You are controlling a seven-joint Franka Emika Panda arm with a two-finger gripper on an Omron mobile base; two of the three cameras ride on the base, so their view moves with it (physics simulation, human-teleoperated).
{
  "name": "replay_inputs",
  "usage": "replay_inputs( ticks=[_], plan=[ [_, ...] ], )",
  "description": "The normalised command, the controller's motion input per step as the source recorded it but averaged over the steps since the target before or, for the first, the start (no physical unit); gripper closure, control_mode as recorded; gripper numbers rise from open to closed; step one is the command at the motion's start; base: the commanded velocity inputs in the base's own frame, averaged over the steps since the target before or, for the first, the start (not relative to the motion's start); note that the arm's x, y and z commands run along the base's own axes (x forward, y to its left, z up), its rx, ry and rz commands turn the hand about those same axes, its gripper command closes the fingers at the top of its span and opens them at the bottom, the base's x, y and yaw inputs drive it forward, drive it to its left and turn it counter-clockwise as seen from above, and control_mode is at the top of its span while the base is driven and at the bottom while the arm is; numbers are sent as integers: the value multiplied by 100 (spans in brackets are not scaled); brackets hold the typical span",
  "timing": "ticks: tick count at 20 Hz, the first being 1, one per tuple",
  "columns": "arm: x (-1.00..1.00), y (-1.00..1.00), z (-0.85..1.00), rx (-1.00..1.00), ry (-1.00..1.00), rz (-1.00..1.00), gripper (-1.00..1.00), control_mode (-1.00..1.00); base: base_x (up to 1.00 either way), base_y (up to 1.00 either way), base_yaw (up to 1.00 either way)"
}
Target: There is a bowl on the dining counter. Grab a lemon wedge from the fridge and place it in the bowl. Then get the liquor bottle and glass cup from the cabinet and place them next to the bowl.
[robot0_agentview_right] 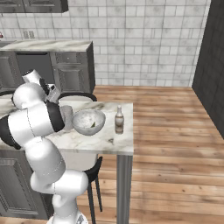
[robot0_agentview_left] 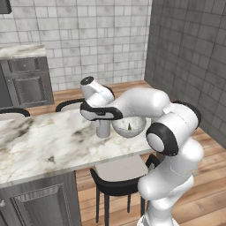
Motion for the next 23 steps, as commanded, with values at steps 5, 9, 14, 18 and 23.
replay_inputs(
  ticks=[5, 9, 14, 18, 23],
  plan=[
    [-36, -2, 100, 2, -23, 0, -100, -100, 0, 0, 0],
    [-59, -21, 98, 4, -13, 0, -100, -100, 0, 0, 0],
    [-94, -66, 78, 14, 0, -5, -100, -100, 0, 0, 0],
    [-100, -96, 52, 18, 1, -15, -100, -100, 0, 0, 0],
    [-100, -100, 16, 12, 0, -22, -100, -100, 0, 0, 0]
  ],
)
